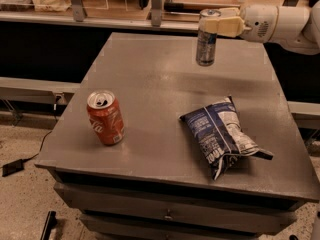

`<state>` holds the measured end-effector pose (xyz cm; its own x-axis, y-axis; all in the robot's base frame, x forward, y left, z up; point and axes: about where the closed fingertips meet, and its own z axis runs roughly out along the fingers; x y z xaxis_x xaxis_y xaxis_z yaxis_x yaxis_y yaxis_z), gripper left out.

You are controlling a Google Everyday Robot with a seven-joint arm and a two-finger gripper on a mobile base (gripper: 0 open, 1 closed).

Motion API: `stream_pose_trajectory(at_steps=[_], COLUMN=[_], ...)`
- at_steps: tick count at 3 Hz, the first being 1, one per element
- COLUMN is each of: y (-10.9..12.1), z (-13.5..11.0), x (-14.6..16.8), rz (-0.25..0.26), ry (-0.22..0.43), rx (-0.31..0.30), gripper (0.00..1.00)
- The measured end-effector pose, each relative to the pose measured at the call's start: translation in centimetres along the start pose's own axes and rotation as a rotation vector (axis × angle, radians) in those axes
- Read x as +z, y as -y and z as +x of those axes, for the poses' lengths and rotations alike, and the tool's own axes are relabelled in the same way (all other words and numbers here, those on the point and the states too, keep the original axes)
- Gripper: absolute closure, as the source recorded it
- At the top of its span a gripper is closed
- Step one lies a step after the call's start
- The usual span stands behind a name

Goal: Place redbull can upright

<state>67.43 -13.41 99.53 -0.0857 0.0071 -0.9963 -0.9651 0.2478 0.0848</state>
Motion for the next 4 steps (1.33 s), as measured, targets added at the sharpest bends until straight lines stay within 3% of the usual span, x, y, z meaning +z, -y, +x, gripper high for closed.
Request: stream_pose_trajectory(at_steps=[2, 3, 4], y=[-0.2, 0.7, 0.9], z=[-0.3, 1.4, 3.6], x=[0.5, -1.8, -3.4], rz=[-0.015, -0.021, -0.089], ry=[0.014, 0.047, 0.038], rx=[0.004, -0.028, -0.111], gripper=[1.00, 1.00, 0.71])
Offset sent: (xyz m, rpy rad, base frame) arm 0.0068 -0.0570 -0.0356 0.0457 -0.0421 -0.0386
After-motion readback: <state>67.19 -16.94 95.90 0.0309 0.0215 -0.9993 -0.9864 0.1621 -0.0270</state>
